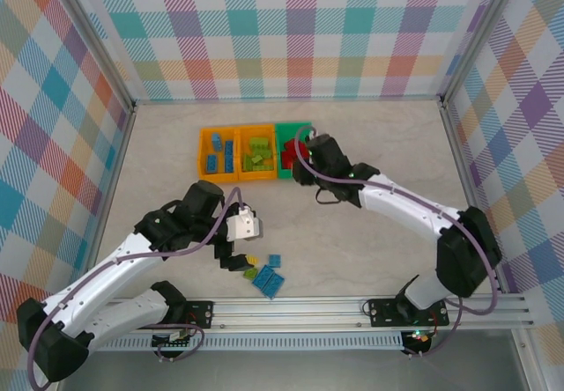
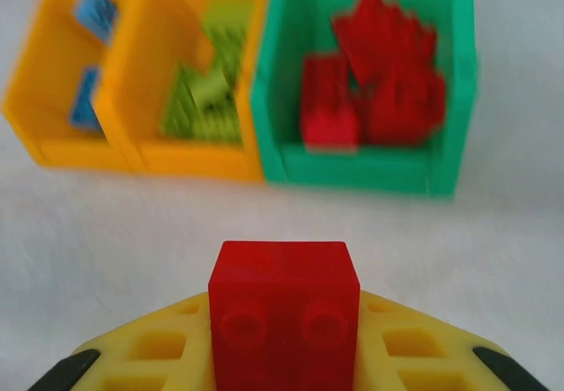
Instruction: Sort the legos into containers by color
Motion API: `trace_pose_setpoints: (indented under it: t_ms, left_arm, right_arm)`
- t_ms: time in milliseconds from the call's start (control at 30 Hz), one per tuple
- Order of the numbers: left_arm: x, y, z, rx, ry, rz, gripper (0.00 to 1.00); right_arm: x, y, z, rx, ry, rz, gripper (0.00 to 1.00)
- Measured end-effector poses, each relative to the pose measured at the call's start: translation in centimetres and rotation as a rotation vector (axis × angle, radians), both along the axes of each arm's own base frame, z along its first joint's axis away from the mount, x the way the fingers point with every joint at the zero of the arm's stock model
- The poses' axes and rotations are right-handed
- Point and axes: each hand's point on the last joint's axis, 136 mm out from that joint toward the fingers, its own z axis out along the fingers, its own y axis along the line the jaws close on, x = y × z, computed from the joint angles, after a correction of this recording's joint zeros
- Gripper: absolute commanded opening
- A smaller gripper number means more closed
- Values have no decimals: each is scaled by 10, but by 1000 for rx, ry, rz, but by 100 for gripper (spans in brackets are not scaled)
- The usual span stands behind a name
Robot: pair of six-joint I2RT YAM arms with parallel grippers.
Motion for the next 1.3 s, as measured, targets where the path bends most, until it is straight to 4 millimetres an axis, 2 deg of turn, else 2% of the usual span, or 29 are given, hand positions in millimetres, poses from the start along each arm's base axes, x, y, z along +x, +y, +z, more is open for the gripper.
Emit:
trace_pose_setpoints:
  t_ms: [100, 200, 233, 300, 400, 500, 600, 667, 767, 900, 967, 1033, 1100, 1167, 1233, 1300]
  left_arm:
    - [3, 0, -8, 28, 19, 9, 100]
    - [7, 2, -13, 51, 20, 25, 100]
    - [8, 2, -14, 56, 15, 31, 100]
    - [12, 4, -16, 67, 3, 44, 100]
    - [15, 7, -21, 88, -4, 69, 100]
    - [19, 10, -25, 104, -9, 91, 100]
    - [24, 11, -29, 117, -19, 114, 100]
    - [26, 13, -32, 129, -20, 128, 100]
    - [32, 15, -35, 140, -27, 156, 100]
    - [50, 17, -30, 121, -21, 303, 100]
    - [65, 20, -25, 106, 12, 449, 96]
    - [83, 21, -15, 80, 52, 603, 94]
    - [103, 17, 1, 22, 103, 755, 95]
    - [116, 12, 10, -33, 170, 875, 97]
    - [122, 9, 9, -78, 257, 987, 98]
    - [123, 7, -1, -99, 352, 1088, 98]
  right_arm:
    - [49, 11, 1, -25, -59, -5, 27]
    - [87, 19, -17, -58, -63, -7, 29]
    - [97, 22, -26, -68, -55, -4, 34]
    - [110, 23, -42, -82, -33, -5, 49]
    - [120, 27, -57, -110, -5, 12, 59]
    - [122, 31, -52, -121, -3, 30, 60]
    - [119, 29, -36, -120, -19, 38, 60]
    - [113, 25, -22, -124, -22, 43, 64]
    - [93, 16, 13, -107, -48, 68, 76]
    - [41, -4, 68, -26, -92, 122, 98]
    - [10, -17, 84, 24, -111, 147, 100]
    - [-24, -29, 87, 80, -109, 176, 100]
    - [-58, -39, 79, 121, -86, 216, 100]
    - [-82, -48, 69, 142, -61, 243, 100]
    - [-104, -57, 58, 147, -36, 263, 100]
    - [-122, -67, 51, 148, -21, 271, 100]
